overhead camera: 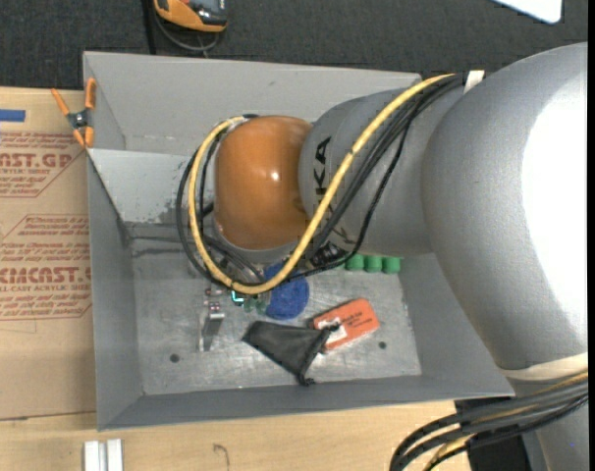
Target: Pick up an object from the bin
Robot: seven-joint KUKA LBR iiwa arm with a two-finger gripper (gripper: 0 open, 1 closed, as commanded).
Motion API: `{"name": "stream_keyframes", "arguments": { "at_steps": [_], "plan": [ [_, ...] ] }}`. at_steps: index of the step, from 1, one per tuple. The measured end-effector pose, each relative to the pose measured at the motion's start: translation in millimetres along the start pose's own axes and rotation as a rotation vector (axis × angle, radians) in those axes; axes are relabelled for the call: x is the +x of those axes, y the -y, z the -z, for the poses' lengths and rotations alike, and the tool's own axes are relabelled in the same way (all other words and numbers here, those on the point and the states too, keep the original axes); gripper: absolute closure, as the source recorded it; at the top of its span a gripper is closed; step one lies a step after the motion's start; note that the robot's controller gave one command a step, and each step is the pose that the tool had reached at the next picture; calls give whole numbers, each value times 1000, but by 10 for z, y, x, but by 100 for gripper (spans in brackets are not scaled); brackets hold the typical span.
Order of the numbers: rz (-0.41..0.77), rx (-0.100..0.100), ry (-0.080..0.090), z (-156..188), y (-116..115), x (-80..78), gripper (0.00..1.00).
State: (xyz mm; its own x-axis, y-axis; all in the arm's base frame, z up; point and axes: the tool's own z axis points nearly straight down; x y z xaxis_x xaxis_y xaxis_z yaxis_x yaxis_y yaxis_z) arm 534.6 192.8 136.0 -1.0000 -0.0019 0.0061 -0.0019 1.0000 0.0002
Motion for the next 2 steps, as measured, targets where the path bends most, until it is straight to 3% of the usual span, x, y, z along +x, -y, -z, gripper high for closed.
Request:
{"name": "stream_keyframes", "arguments": {
  "at_steps": [2],
  "plan": [
    [42,-2,7,47,104,7,0]
  ]
}}
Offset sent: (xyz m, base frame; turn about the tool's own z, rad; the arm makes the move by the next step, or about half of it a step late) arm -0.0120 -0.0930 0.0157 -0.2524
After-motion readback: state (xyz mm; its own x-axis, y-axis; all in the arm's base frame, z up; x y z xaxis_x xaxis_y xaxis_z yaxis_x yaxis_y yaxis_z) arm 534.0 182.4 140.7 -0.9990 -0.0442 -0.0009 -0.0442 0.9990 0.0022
